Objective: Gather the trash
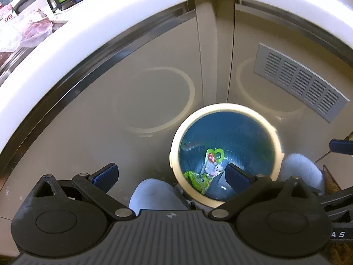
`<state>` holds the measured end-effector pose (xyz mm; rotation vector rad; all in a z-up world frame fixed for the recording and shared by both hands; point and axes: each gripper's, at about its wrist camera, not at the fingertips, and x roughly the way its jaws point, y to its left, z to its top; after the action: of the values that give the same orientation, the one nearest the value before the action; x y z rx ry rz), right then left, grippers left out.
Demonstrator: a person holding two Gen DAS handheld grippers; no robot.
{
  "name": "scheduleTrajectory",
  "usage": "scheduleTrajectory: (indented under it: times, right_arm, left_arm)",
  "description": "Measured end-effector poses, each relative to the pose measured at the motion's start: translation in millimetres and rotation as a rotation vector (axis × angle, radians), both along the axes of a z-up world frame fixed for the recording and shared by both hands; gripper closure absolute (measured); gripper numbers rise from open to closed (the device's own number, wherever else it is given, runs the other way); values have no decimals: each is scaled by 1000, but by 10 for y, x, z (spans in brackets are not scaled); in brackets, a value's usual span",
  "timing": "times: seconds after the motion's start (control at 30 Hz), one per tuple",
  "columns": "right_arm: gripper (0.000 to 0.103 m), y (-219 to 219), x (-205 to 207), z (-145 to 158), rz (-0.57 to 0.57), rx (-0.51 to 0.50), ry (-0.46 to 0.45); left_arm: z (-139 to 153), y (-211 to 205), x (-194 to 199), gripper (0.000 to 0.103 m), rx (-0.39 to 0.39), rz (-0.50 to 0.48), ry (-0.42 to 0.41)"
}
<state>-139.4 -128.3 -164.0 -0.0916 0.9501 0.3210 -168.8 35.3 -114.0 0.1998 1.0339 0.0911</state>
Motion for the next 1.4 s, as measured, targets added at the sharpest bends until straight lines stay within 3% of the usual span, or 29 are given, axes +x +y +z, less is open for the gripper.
scheduleTrajectory:
  times: [0.6, 1.13, 1.27, 1.4]
  right_arm:
    - [6, -52, -12, 0, -17, 31, -3]
    - [5, -233, 57, 251, -65, 93, -68]
    - [5, -324, 71, 432, -71, 132, -123]
    - [5, -478, 108, 882, -83, 197, -272]
  left_arm:
    - [-29, -19, 68, 0, 22, 14, 24]
    - [-39, 80, 134, 0, 42, 70, 33]
    - [1, 113, 143, 0, 23, 73, 34]
    - [40, 132, 160, 0, 8, 79, 44]
